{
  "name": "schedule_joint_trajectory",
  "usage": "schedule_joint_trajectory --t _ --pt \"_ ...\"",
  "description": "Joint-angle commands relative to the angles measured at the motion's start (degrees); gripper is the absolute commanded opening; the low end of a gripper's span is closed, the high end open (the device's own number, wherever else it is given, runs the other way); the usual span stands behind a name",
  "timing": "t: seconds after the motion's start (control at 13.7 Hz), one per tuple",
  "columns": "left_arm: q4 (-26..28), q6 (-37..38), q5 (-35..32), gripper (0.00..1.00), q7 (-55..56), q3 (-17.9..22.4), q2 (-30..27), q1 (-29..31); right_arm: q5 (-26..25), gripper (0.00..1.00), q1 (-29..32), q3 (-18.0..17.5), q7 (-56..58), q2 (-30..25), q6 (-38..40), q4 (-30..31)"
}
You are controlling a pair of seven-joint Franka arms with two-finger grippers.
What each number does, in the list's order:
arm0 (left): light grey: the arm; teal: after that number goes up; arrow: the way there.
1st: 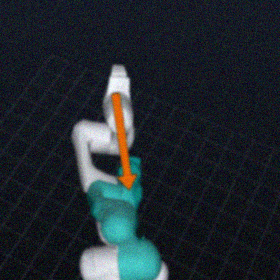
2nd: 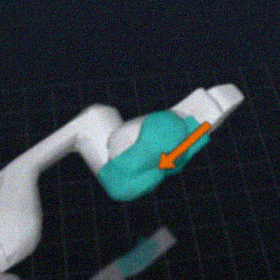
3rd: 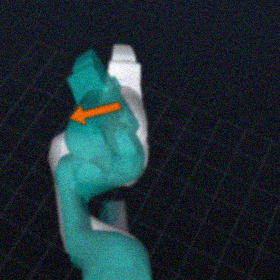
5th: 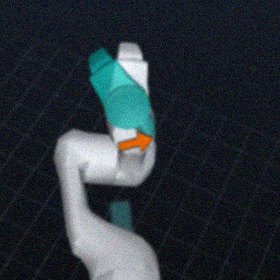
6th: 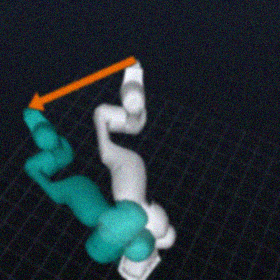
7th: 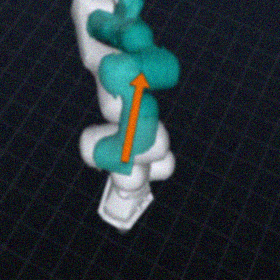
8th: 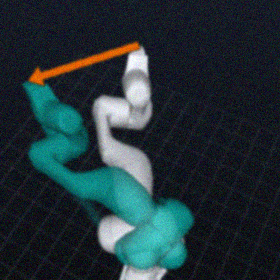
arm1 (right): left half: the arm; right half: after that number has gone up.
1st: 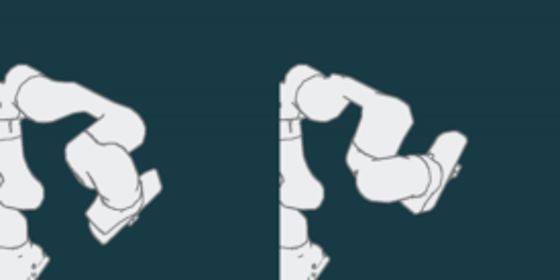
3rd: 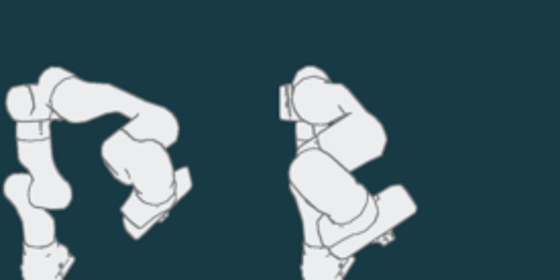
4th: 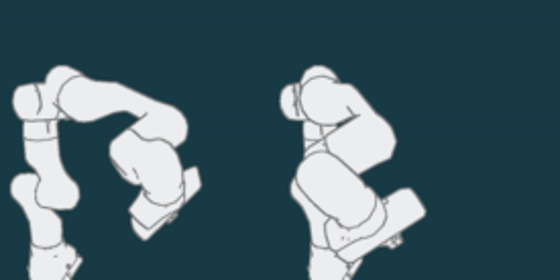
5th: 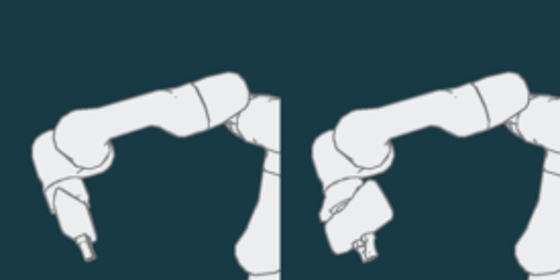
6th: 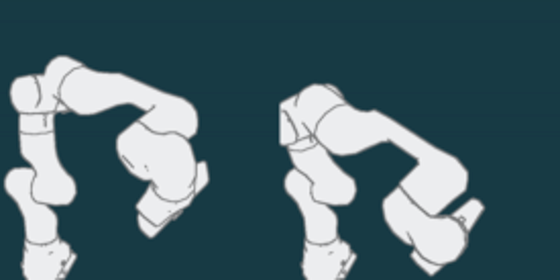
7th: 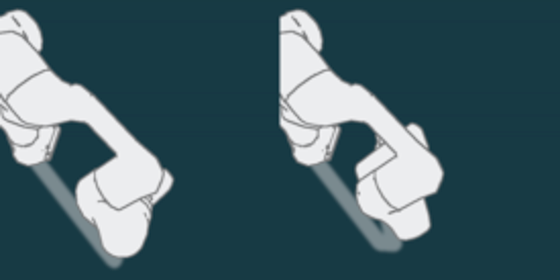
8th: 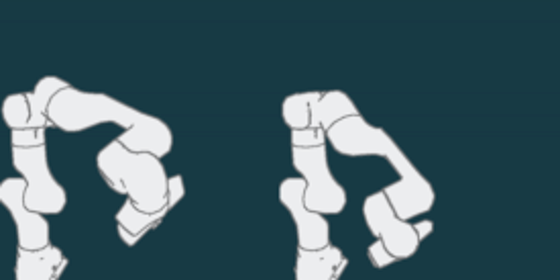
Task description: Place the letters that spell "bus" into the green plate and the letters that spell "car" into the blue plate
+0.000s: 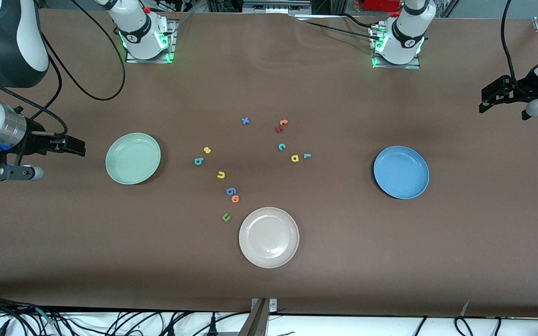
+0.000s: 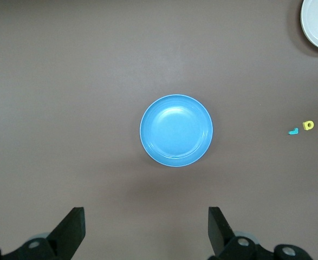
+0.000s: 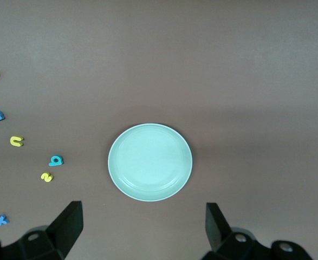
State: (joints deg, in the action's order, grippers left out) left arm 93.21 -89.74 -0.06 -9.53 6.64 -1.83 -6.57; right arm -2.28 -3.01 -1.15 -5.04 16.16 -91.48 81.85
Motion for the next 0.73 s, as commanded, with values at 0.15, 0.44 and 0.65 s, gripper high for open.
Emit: schedule_joint_trajectory --t 0.15,0.44,0.65 --pt "0.4 -0.3 0.3 1.00 -1.3 0.2 -0.4 -0.2 0.7 1.00 -0.8 -0.5 0.6 -0.4 2.2 0.4" --pt "0.7 0.0 0.3 1.00 -1.4 0.1 -0.1 -0.4 0.6 1.00 -3.7 -0.5 -0.1 0.4 1.8 0.4" --pt "0.5 1.2 0.3 1.00 -5.0 0.0 0.9 -0.7 -0.2 1.00 -6.4 -0.4 -2.7 1.7 0.4 0.3"
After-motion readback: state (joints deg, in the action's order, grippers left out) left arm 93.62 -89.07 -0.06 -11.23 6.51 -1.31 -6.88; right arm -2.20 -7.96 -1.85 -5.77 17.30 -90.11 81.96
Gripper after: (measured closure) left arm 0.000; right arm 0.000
